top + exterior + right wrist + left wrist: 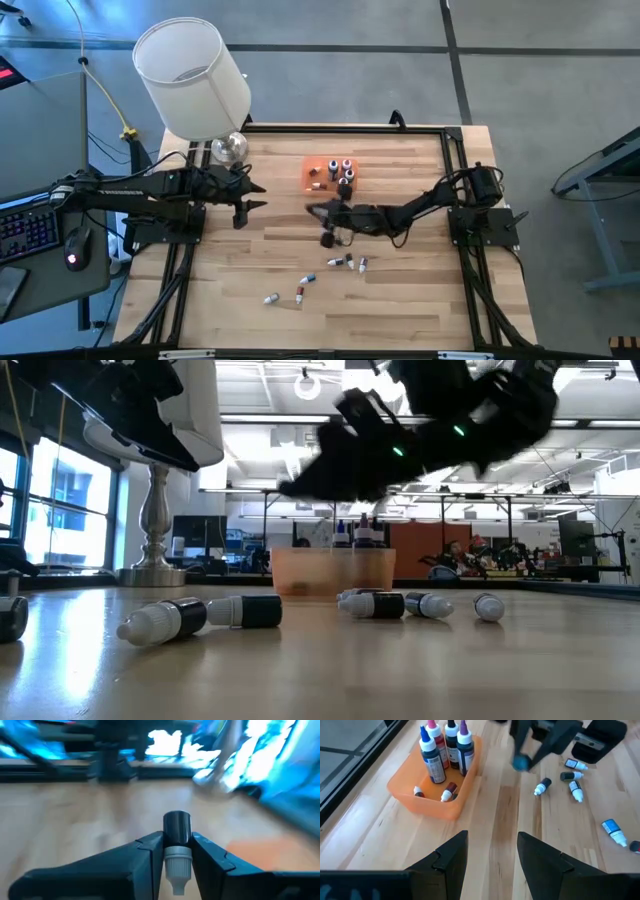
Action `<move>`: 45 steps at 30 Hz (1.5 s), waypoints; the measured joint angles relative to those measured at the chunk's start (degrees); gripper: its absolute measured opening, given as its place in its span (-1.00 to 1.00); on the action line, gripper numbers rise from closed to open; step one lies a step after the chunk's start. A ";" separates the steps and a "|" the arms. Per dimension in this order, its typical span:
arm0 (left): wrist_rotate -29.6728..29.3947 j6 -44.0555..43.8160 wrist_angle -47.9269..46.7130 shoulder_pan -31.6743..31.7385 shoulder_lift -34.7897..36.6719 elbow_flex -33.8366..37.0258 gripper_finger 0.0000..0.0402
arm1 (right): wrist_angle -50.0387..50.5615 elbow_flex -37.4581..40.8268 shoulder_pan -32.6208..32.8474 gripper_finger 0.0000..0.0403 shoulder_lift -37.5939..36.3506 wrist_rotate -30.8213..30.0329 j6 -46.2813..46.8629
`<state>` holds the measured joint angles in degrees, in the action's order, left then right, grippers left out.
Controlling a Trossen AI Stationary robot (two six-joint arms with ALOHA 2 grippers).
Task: Pick & Place food coloring
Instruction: Put the small black food coloring bottle into the bin, then put the small purple food coloring bottle into the bin
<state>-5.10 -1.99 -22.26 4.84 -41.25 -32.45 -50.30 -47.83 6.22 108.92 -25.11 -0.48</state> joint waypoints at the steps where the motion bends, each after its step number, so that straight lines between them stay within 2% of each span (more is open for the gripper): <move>1: -0.21 0.03 0.39 0.00 0.02 0.00 -0.16 | 2.87 -2.72 -0.03 -0.58 0.00 -1.78 -3.50; 3: -0.29 0.02 1.57 0.00 0.02 0.00 -0.16 | 12.55 -9.17 -0.68 -0.58 -0.02 -3.12 -9.21; 5: -0.28 0.04 2.85 0.00 0.02 0.00 -0.16 | 26.39 -16.05 -1.72 -0.60 0.01 -7.02 -9.18; 9: 0.08 0.04 2.45 0.00 0.02 0.00 -0.16 | 52.81 -27.41 -5.34 -0.62 0.98 -14.57 1.42; 12: 0.09 0.04 2.17 0.00 0.00 0.00 -0.16 | 61.69 -30.99 -8.31 -0.60 1.80 -10.70 7.88; 15: 0.09 0.07 1.93 0.00 -0.27 0.00 -0.16 | 61.04 -30.74 -10.35 -0.56 2.80 -3.18 8.94; 17: 0.12 0.07 1.92 0.00 -0.26 0.00 -0.16 | 60.44 -29.49 -11.20 -0.55 3.79 -0.90 9.04; 25: 0.50 0.06 1.55 0.00 -0.26 0.00 -0.16 | 58.82 -28.80 -12.32 -0.49 6.07 3.22 7.55; 30: 0.54 0.06 1.53 0.00 -0.26 0.00 -0.16 | 57.80 -29.07 -12.17 -0.38 6.10 1.40 5.10; 33: 0.54 0.06 1.49 0.00 -0.26 0.00 -0.16 | 58.47 -30.25 -11.66 -0.32 6.06 2.98 5.02; 40: 0.57 0.04 0.93 0.00 -0.26 0.00 -0.16 | 62.65 -33.26 -5.07 -0.24 3.08 11.90 7.89; 45: 1.58 -0.46 0.13 0.00 -0.26 0.00 -0.16 | 70.75 -33.76 1.84 -0.24 3.10 10.79 10.12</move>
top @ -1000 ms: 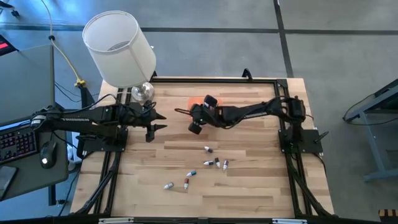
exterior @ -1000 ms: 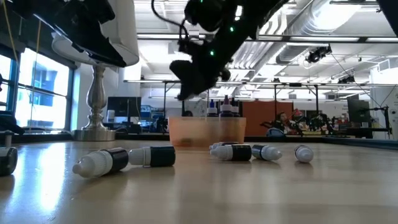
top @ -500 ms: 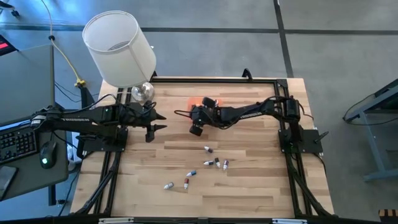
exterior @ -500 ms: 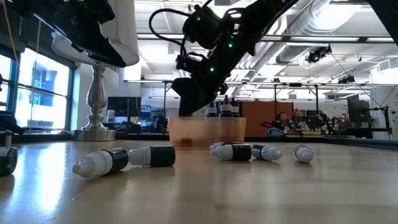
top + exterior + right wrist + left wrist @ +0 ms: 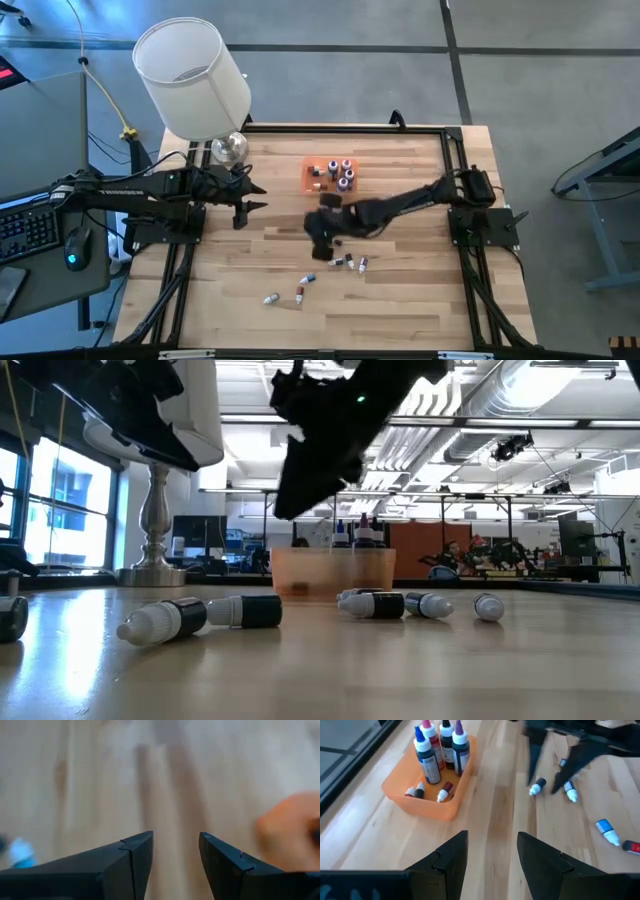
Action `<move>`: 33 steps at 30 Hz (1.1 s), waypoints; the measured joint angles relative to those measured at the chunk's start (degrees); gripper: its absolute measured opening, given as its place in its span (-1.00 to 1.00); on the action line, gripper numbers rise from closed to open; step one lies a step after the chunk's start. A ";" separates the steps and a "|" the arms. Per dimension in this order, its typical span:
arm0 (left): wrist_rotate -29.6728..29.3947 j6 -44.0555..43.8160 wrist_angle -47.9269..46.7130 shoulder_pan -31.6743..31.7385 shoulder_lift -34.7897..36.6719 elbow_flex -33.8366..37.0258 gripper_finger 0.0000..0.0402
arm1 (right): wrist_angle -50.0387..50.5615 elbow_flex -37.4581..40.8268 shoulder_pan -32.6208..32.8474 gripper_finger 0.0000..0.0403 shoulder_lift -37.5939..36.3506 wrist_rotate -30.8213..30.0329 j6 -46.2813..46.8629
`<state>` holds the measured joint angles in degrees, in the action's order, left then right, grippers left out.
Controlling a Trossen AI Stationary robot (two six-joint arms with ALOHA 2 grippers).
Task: Pick & Place food coloring
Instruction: Put the small purple food coloring bottle into the bin
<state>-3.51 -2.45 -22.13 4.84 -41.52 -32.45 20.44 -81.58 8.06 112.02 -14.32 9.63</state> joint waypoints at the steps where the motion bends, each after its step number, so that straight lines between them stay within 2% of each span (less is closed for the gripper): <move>1: 0.16 -0.43 -0.18 0.00 0.00 0.00 -0.16 | 1.62 -0.04 1.22 -0.24 0.18 -0.35 1.50; 8: 0.18 -1.08 -0.42 0.00 0.00 0.00 -0.16 | 13.24 -0.02 7.54 -0.24 0.42 -9.11 14.49; 14: 0.17 -2.21 -0.41 0.00 0.00 0.00 -0.16 | 12.60 2.53 8.54 -0.24 0.54 -9.09 16.71; 20: 0.16 -2.33 -0.42 0.00 0.00 0.00 -0.16 | 6.14 9.37 6.39 -0.24 0.57 -7.17 20.34; 28: 0.11 -2.33 -0.46 0.00 0.00 0.00 -0.16 | -8.49 19.07 4.30 -0.25 0.21 -2.64 20.16; 33: 0.07 -2.33 -0.47 0.00 0.00 0.00 -0.16 | -16.93 24.26 4.39 -0.40 0.07 -2.55 16.17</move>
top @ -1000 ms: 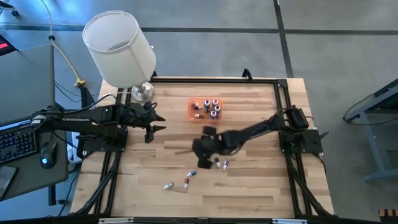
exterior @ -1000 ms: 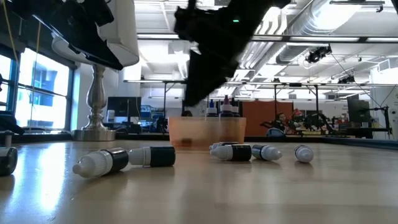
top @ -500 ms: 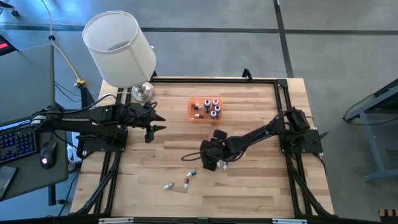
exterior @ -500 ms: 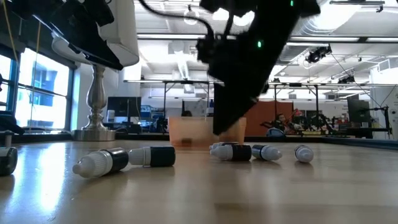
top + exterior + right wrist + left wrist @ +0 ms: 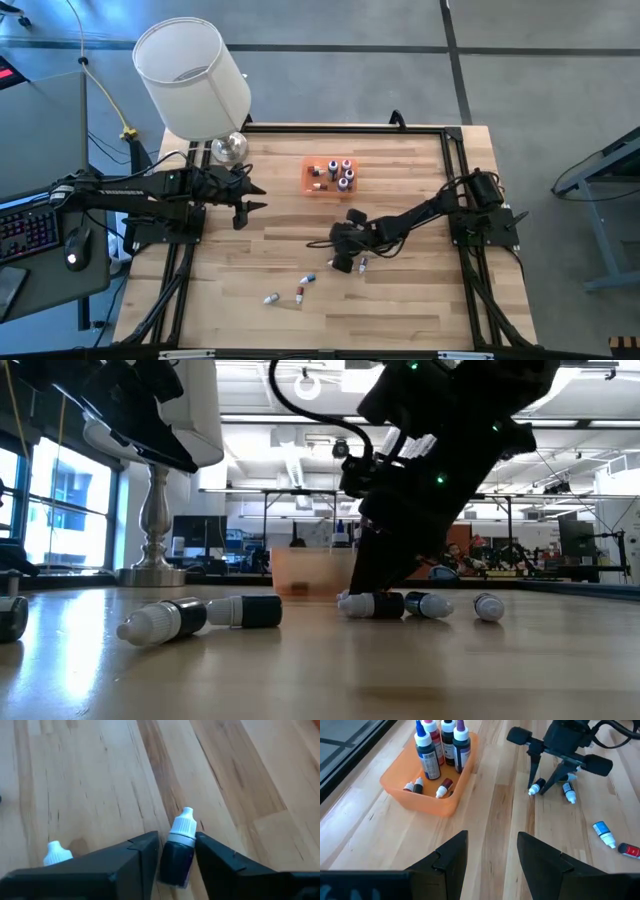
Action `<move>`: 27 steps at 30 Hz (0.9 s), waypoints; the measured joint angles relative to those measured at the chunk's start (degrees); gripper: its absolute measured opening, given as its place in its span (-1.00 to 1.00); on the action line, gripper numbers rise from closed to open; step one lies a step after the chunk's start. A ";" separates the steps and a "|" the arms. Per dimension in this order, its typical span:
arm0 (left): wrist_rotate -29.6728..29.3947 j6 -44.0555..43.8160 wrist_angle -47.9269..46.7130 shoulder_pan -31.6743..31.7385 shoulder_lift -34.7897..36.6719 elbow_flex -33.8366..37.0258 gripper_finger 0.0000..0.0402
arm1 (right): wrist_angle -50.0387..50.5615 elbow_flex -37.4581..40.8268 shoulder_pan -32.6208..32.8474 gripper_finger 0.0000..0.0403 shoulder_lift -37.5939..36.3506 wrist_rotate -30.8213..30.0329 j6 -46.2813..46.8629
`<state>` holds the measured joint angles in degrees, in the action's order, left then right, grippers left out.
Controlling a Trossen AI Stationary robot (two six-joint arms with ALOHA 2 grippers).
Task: Pick & Place food coloring
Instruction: Put the small purple food coloring bottle into the bin
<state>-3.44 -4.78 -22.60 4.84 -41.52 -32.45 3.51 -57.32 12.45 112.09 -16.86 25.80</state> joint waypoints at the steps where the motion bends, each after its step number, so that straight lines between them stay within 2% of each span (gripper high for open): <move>1: -0.02 0.00 0.01 0.00 0.00 0.00 -0.16 | -1.24 0.77 0.00 -0.44 0.00 -0.12 -0.18; 6: -0.01 0.00 -0.01 0.00 0.00 0.00 -0.16 | -5.91 2.23 -0.19 -0.64 0.13 -0.55 0.03; 11: -0.02 0.00 0.01 0.00 0.00 0.00 -0.16 | -12.03 0.91 -0.48 -0.64 0.65 -1.85 -5.16; 16: -0.05 0.00 0.13 0.00 0.00 0.00 -0.16 | -22.68 -2.29 -3.61 -0.57 0.60 -12.66 -15.34; 18: -0.10 0.00 0.14 0.00 0.00 0.00 -0.16 | -23.73 -4.09 -6.12 -0.59 0.49 -16.68 -18.70; 22: -0.11 0.00 0.14 0.00 0.00 0.00 -0.16 | -19.47 -10.64 -11.60 -0.64 0.65 -16.82 -19.41; 27: -0.10 0.00 0.12 0.00 0.01 0.00 -0.16 | -1.05 -19.40 -17.24 -0.62 1.24 -9.85 -15.05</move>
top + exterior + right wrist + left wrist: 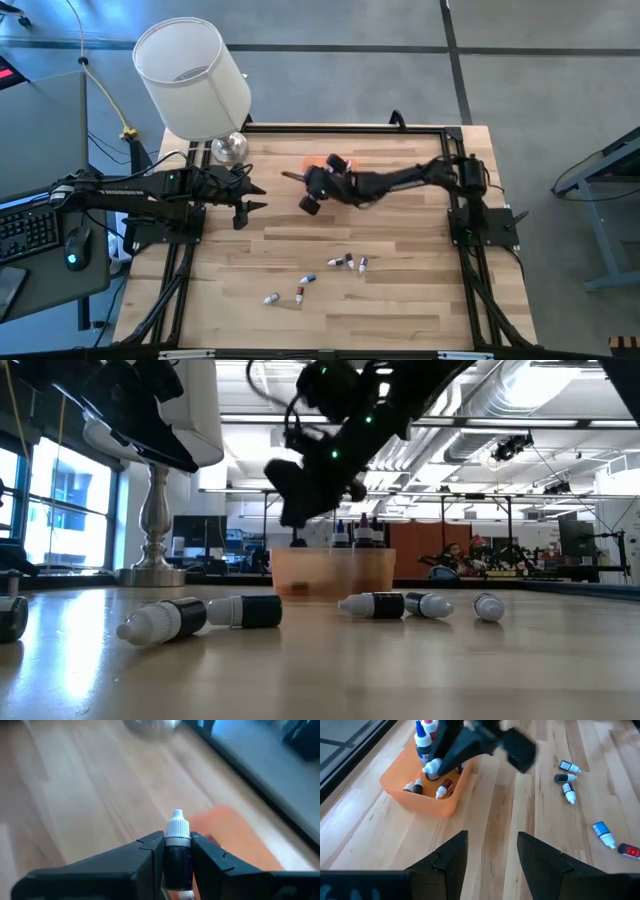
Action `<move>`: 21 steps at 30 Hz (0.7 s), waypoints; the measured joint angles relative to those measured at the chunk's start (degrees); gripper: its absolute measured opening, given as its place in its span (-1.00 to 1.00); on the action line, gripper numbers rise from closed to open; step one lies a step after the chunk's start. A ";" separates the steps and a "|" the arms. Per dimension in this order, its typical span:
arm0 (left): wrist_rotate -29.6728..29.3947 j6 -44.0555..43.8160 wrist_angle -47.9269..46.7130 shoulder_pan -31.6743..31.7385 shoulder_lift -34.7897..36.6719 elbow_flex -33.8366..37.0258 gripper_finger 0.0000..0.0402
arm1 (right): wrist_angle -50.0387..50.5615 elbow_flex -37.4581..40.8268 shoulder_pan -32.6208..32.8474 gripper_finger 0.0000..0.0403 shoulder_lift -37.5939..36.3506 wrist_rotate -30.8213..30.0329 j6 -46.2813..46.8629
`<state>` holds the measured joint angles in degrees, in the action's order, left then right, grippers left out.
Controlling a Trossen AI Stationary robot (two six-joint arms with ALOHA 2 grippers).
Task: Pick & Place food coloring
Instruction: Put the small purple food coloring bottle into the bin
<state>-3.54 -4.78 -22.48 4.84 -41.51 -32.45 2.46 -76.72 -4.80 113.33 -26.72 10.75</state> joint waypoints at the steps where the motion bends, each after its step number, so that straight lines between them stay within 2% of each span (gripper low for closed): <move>1: -0.01 0.00 0.00 0.00 0.01 0.00 -0.16 | 2.67 -0.95 -0.80 -0.61 0.39 1.16 0.88; 4: -0.01 0.00 0.00 0.00 0.01 0.00 -0.16 | 5.14 -2.19 -2.22 -0.58 1.62 3.73 0.88; 12: 0.01 -0.02 -0.02 0.00 0.01 0.00 -0.16 | 4.73 -2.19 -3.44 -0.55 2.26 2.61 -2.14; 21: 0.03 -0.02 -0.02 0.00 0.01 0.00 -0.16 | 4.87 -2.19 -2.86 -0.38 2.24 3.27 -1.24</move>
<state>-3.51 -4.80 -22.50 4.84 -41.50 -32.45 7.33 -78.91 -7.66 115.57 -23.45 9.51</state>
